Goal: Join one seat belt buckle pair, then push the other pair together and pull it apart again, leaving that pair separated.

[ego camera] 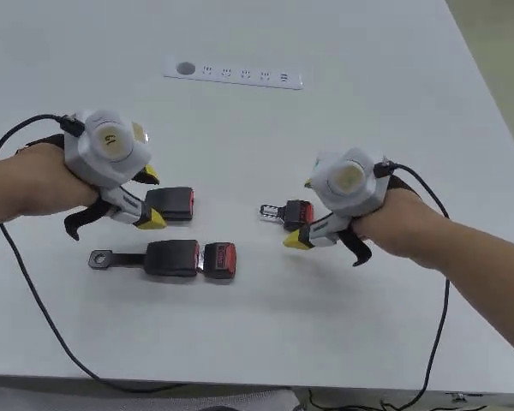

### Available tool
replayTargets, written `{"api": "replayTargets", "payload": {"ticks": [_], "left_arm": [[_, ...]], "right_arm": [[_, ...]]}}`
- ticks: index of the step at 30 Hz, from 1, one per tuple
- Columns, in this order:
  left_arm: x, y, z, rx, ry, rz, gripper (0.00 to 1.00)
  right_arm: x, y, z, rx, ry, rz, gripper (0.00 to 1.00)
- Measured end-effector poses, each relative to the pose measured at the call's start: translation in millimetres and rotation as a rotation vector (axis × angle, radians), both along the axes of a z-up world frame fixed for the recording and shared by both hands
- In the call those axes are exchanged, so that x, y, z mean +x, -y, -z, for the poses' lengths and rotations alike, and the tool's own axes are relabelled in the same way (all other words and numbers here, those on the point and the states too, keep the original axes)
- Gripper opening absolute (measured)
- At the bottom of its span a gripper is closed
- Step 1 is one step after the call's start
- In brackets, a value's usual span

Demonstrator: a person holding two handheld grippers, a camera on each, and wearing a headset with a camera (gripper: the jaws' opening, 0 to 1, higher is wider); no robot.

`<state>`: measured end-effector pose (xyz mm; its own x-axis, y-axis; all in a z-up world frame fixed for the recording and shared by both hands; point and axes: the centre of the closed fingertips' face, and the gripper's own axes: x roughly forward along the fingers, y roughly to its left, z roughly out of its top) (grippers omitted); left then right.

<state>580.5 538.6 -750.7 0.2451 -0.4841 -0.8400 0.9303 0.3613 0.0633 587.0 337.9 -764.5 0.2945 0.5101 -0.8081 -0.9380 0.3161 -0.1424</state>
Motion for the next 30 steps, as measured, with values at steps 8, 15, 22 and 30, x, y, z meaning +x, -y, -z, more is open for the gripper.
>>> {"api": "replayTargets", "payload": {"ticks": [8,15,22,30], "left_arm": [[-22.7,-21.8,-11.8,-0.043,0.049,-0.098,0.64],[-52.4,-45.4,-19.3,-0.091,0.062,-0.209,0.77],[-76.4,-65.0,-23.4,-0.118,0.063,-0.278,0.86],[-89.0,-82.9,-31.1,-0.140,0.091,-0.371,0.97]], "right_arm": [[-21.9,7.5,-6.6,0.042,0.054,0.116,0.89],[-55.2,0.7,-14.4,0.087,0.052,0.119,0.96],[-72.8,-7.9,-26.0,0.184,0.055,0.188,0.98],[-89.9,-11.0,-25.9,0.232,0.049,0.211,0.99]]}}
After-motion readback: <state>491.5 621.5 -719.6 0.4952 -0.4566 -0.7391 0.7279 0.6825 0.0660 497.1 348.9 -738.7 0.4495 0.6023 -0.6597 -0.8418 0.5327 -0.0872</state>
